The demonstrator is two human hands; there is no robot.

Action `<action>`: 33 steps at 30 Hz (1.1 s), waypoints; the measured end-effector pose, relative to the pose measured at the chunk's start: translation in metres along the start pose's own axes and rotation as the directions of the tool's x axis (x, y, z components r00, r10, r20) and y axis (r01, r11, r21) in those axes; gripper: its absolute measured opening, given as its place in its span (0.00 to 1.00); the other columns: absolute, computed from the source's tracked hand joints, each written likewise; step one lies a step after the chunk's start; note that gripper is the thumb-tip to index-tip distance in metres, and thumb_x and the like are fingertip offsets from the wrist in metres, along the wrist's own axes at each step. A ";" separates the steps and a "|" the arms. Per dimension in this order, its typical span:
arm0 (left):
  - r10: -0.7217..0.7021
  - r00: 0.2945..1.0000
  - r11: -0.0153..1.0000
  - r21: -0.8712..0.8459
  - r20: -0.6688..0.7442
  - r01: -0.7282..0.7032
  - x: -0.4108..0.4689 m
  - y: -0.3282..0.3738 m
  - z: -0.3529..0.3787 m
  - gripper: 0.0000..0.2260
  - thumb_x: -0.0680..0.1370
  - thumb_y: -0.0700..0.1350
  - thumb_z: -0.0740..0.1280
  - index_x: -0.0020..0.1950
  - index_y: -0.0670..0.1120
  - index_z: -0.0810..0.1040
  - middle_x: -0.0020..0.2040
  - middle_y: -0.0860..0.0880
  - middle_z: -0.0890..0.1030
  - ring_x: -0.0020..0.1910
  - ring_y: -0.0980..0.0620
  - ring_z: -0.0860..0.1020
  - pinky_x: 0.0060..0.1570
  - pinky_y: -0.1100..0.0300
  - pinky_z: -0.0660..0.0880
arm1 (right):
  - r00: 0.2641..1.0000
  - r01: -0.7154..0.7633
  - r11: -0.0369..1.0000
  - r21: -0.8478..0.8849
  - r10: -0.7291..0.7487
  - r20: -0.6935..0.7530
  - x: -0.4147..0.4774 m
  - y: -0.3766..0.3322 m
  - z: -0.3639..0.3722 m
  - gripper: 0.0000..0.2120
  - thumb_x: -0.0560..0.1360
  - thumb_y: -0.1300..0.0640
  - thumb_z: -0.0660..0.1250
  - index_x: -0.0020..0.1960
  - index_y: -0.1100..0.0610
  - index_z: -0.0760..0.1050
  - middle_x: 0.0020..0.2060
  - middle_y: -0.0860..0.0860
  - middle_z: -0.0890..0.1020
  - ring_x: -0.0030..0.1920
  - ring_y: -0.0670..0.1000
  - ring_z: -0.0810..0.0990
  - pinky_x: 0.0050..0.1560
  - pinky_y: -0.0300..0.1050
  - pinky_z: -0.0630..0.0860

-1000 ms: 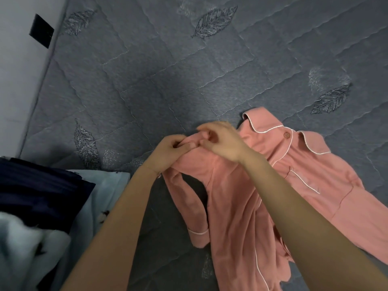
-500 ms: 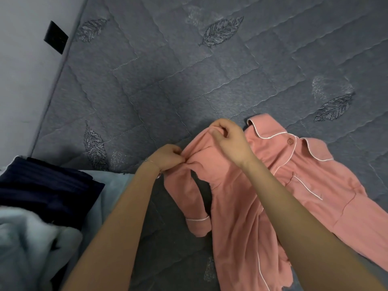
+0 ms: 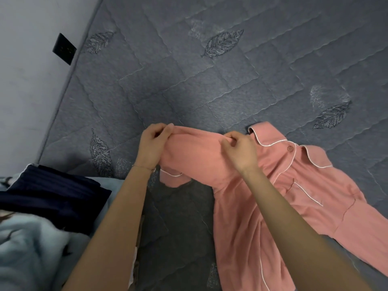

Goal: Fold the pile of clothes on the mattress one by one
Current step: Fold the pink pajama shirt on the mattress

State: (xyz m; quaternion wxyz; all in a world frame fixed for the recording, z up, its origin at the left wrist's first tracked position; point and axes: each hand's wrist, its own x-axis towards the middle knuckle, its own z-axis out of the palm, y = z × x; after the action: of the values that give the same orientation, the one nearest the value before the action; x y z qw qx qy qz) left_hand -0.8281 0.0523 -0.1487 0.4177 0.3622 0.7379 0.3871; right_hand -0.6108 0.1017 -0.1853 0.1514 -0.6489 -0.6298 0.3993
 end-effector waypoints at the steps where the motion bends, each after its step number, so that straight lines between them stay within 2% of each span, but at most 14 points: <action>1: 0.013 1.000 1.000 -0.012 0.026 -0.013 0.001 0.005 0.000 0.12 0.80 0.43 0.65 0.36 0.47 0.76 0.37 0.52 0.74 0.39 0.60 0.71 0.43 0.70 0.68 | 0.999 0.044 0.997 -0.066 -0.043 0.021 0.001 -0.004 0.001 0.05 0.73 0.50 0.71 0.47 0.49 0.80 0.44 0.48 0.83 0.52 0.56 0.77 0.59 0.54 0.70; 3: 0.065 0.992 0.997 0.028 0.109 -0.069 0.002 0.015 0.000 0.10 0.79 0.42 0.66 0.37 0.47 0.78 0.39 0.49 0.76 0.41 0.57 0.73 0.46 0.66 0.69 | 0.983 0.158 0.985 -0.063 -0.151 0.104 -0.001 -0.019 0.004 0.15 0.72 0.46 0.72 0.56 0.48 0.78 0.52 0.46 0.81 0.59 0.55 0.73 0.66 0.54 0.64; 5: 0.100 0.967 0.989 0.083 0.234 -0.123 0.003 0.024 -0.001 0.09 0.78 0.41 0.68 0.38 0.49 0.80 0.40 0.44 0.77 0.42 0.55 0.73 0.47 0.64 0.69 | 0.951 0.221 0.975 0.004 -0.216 0.223 -0.004 -0.040 0.006 0.29 0.71 0.44 0.73 0.69 0.46 0.69 0.62 0.42 0.75 0.68 0.50 0.66 0.73 0.55 0.53; 7: 0.092 0.927 0.988 0.086 0.363 -0.132 0.003 0.032 -0.003 0.07 0.78 0.42 0.67 0.40 0.48 0.81 0.40 0.45 0.79 0.41 0.57 0.74 0.45 0.67 0.70 | 0.911 0.253 0.966 0.049 -0.255 0.323 -0.004 -0.053 0.007 0.32 0.70 0.46 0.74 0.71 0.46 0.67 0.66 0.43 0.72 0.72 0.49 0.61 0.75 0.55 0.48; 9: 0.092 0.901 0.985 0.094 0.423 -0.145 0.004 0.036 -0.007 0.06 0.79 0.41 0.66 0.43 0.46 0.81 0.40 0.50 0.80 0.41 0.60 0.74 0.45 0.71 0.69 | 0.878 0.270 0.956 0.119 -0.294 0.378 -0.002 -0.060 0.005 0.17 0.70 0.48 0.75 0.55 0.54 0.78 0.52 0.49 0.80 0.61 0.50 0.73 0.68 0.55 0.62; 10: 0.088 0.897 0.980 0.123 0.434 -0.155 0.006 0.036 -0.010 0.06 0.79 0.41 0.66 0.44 0.45 0.81 0.40 0.52 0.80 0.41 0.61 0.74 0.45 0.71 0.69 | 0.872 0.240 0.954 0.182 -0.294 0.392 -0.001 -0.063 0.003 0.13 0.69 0.50 0.76 0.44 0.58 0.78 0.40 0.52 0.78 0.48 0.49 0.76 0.56 0.52 0.70; 12: 0.068 0.891 0.960 0.214 0.449 -0.181 0.011 0.034 -0.014 0.04 0.78 0.41 0.67 0.47 0.44 0.82 0.42 0.54 0.80 0.42 0.61 0.75 0.46 0.71 0.69 | 0.870 0.135 0.940 0.315 -0.265 0.417 -0.001 -0.063 0.000 0.17 0.69 0.53 0.77 0.33 0.56 0.69 0.29 0.48 0.68 0.34 0.45 0.67 0.38 0.44 0.65; 14: 0.033 0.889 0.932 0.308 0.456 -0.192 0.015 0.027 -0.014 0.04 0.78 0.41 0.68 0.48 0.45 0.82 0.42 0.55 0.80 0.43 0.59 0.75 0.44 0.71 0.69 | 0.884 0.094 0.909 0.405 -0.264 0.387 -0.002 -0.060 -0.001 0.18 0.71 0.57 0.75 0.31 0.53 0.67 0.27 0.42 0.65 0.31 0.41 0.63 0.34 0.38 0.61; 21: -0.131 0.929 0.847 0.527 0.347 -0.077 0.015 -0.011 -0.005 0.03 0.77 0.38 0.65 0.44 0.42 0.72 0.44 0.42 0.77 0.44 0.46 0.74 0.39 0.58 0.65 | 0.952 0.133 0.864 0.485 -0.248 0.181 -0.007 -0.051 -0.009 0.11 0.72 0.62 0.74 0.35 0.62 0.74 0.28 0.44 0.69 0.31 0.40 0.65 0.35 0.34 0.63; 23: -0.098 0.962 0.886 0.462 0.256 -0.033 0.014 -0.013 -0.009 0.05 0.78 0.40 0.65 0.44 0.43 0.72 0.41 0.46 0.75 0.42 0.50 0.72 0.37 0.60 0.63 | 0.974 0.128 0.894 0.429 -0.196 0.117 -0.004 -0.041 -0.011 0.14 0.72 0.58 0.74 0.33 0.57 0.72 0.28 0.44 0.68 0.31 0.41 0.65 0.35 0.38 0.64; 25: -0.061 0.984 0.960 0.279 0.167 0.012 0.013 -0.005 -0.014 0.06 0.78 0.41 0.67 0.43 0.43 0.73 0.38 0.49 0.74 0.38 0.54 0.71 0.37 0.64 0.65 | 0.989 0.113 0.942 0.315 -0.138 0.056 0.001 -0.032 -0.012 0.17 0.72 0.54 0.74 0.31 0.51 0.68 0.26 0.42 0.68 0.31 0.42 0.65 0.36 0.41 0.64; 28: 0.016 0.993 0.994 0.105 0.117 -0.028 0.014 0.012 -0.024 0.07 0.76 0.41 0.70 0.39 0.46 0.76 0.34 0.51 0.76 0.32 0.60 0.72 0.36 0.67 0.69 | 0.996 0.077 0.966 0.248 -0.084 0.016 0.005 -0.025 -0.010 0.16 0.72 0.52 0.74 0.31 0.51 0.69 0.26 0.43 0.69 0.30 0.42 0.66 0.36 0.40 0.64; 30: 0.052 0.994 0.983 0.173 0.096 -0.068 0.018 0.017 -0.030 0.07 0.75 0.44 0.72 0.38 0.46 0.79 0.34 0.51 0.78 0.33 0.59 0.74 0.36 0.64 0.70 | 0.998 0.055 0.969 0.241 -0.058 0.003 0.006 -0.023 -0.008 0.15 0.72 0.51 0.73 0.31 0.50 0.70 0.26 0.43 0.70 0.30 0.41 0.68 0.36 0.39 0.65; 33: 0.093 0.994 0.851 0.515 0.053 -0.108 0.026 0.018 -0.038 0.11 0.74 0.52 0.73 0.36 0.46 0.80 0.32 0.53 0.77 0.34 0.53 0.75 0.37 0.58 0.69 | 0.998 0.043 0.981 0.187 -0.051 0.036 0.008 -0.022 -0.004 0.13 0.72 0.48 0.73 0.32 0.46 0.73 0.28 0.42 0.75 0.33 0.42 0.72 0.43 0.43 0.69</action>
State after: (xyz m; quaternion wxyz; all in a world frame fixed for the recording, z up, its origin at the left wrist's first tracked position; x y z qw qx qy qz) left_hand -0.8686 0.0718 -0.1282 0.2941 0.5041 0.7891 0.1916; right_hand -0.6241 0.1140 -0.1695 0.2079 -0.6086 -0.6077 0.4659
